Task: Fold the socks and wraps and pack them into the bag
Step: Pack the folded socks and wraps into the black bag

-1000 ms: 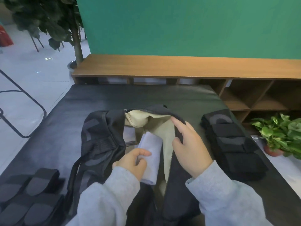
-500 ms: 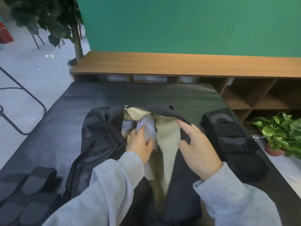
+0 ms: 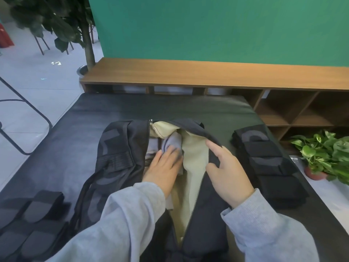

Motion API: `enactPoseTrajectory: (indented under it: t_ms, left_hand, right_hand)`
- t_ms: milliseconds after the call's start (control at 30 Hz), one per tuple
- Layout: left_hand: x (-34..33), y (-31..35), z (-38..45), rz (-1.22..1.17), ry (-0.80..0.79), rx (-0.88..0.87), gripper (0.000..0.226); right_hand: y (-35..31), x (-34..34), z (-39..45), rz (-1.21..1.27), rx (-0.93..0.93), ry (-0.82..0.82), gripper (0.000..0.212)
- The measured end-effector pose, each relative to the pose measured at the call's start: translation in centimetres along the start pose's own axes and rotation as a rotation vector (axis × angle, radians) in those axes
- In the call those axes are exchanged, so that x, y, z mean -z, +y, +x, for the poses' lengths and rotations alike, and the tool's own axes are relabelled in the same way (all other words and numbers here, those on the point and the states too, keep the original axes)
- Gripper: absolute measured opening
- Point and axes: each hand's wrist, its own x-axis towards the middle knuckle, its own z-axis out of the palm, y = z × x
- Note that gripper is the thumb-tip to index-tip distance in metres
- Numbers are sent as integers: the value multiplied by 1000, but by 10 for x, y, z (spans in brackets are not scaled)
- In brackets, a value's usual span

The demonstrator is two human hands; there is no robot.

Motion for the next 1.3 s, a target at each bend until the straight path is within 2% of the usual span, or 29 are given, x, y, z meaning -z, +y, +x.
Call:
enactPoseTrajectory:
  t_ms: [100,200,400,600,833,1000,1133,1233,1300]
  left_hand:
    - [4,3,6,121,-109,-4,65]
    - [4,0,16,146,-116,81,66]
    - [5,-9,37,96,-206,189,68]
    - [3,-19,43,-46,-192,271,73]
    - [-3,-8,6,-3,-142,213,73]
    - [9,6,-30,40,-298,81,72]
    - [15,13,-51,147,-412,-18,45]
    - [18,12,-59,96,-439,-35,48]
    - [17,10,-62,49,-398,-41,45]
  right_hand:
    - [1,-1,0,-14,4,-7,59]
    - [3,-2,-3,-18,-9,-9,58]
    - [2,-1,-6,4,-8,-33,58]
    - [-1,-8,-10,40,-10,-51,57]
    - [2,-6,-13,77,-35,-5,56]
    - [6,-1,-24,90,-44,46,55]
    - [14,4,-34,76,-55,87,53]
    - [25,7,-39,71,-88,111,52]
    - [31,9,-43,65,-101,89,51]
